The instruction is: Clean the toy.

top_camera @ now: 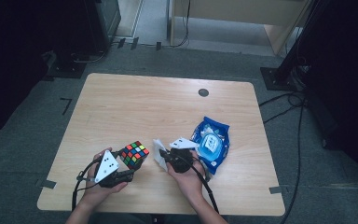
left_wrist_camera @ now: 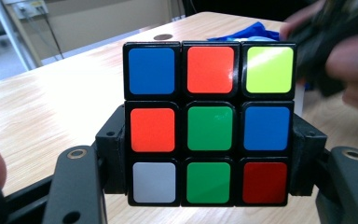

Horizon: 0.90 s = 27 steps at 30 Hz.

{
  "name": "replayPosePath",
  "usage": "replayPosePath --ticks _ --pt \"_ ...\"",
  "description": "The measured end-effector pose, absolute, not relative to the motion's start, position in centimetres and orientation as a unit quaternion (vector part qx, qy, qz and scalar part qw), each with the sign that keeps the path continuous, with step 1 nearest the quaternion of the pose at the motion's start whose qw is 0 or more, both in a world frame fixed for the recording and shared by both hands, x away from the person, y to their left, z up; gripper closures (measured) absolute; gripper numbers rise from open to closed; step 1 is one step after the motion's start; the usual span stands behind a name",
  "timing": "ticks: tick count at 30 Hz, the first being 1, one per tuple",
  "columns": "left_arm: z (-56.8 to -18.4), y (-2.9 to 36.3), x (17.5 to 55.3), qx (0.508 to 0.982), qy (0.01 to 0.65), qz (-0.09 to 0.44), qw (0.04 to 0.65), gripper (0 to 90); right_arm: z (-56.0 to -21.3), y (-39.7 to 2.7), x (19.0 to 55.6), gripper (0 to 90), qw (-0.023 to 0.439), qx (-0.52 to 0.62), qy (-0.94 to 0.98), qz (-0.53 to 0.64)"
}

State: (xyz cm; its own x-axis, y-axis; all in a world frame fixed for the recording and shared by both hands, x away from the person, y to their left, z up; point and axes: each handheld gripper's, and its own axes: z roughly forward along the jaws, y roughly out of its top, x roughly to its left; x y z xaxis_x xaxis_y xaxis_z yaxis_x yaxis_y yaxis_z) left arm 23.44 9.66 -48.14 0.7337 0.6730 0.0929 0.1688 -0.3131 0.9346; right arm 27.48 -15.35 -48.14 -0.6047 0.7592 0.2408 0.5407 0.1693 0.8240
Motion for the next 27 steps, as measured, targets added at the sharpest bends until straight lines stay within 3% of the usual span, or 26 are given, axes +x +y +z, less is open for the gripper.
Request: replayPosePath --ticks 6,15,22,27 --pt "-48.1 8.5 22.7 0.783 0.244 0.239 0.52 34.2 -44.7 -14.7 25.8 88.7 0.08 0.385 0.725 0.565" --pt "-48.4 7.4 22.3 0.795 0.225 0.235 0.512 34.2 -44.2 -13.9 25.3 88.9 0.031 0.383 0.712 0.588" --pt "-47.9 8.8 22.9 0.778 0.25 0.228 0.529 34.2 -42.9 -12.6 23.9 88.8 -0.024 0.332 0.722 0.607" --pt "-47.6 9.7 23.1 0.773 0.258 0.238 0.528 34.2 -42.9 -13.1 24.0 88.6 -0.031 0.321 0.722 0.613"
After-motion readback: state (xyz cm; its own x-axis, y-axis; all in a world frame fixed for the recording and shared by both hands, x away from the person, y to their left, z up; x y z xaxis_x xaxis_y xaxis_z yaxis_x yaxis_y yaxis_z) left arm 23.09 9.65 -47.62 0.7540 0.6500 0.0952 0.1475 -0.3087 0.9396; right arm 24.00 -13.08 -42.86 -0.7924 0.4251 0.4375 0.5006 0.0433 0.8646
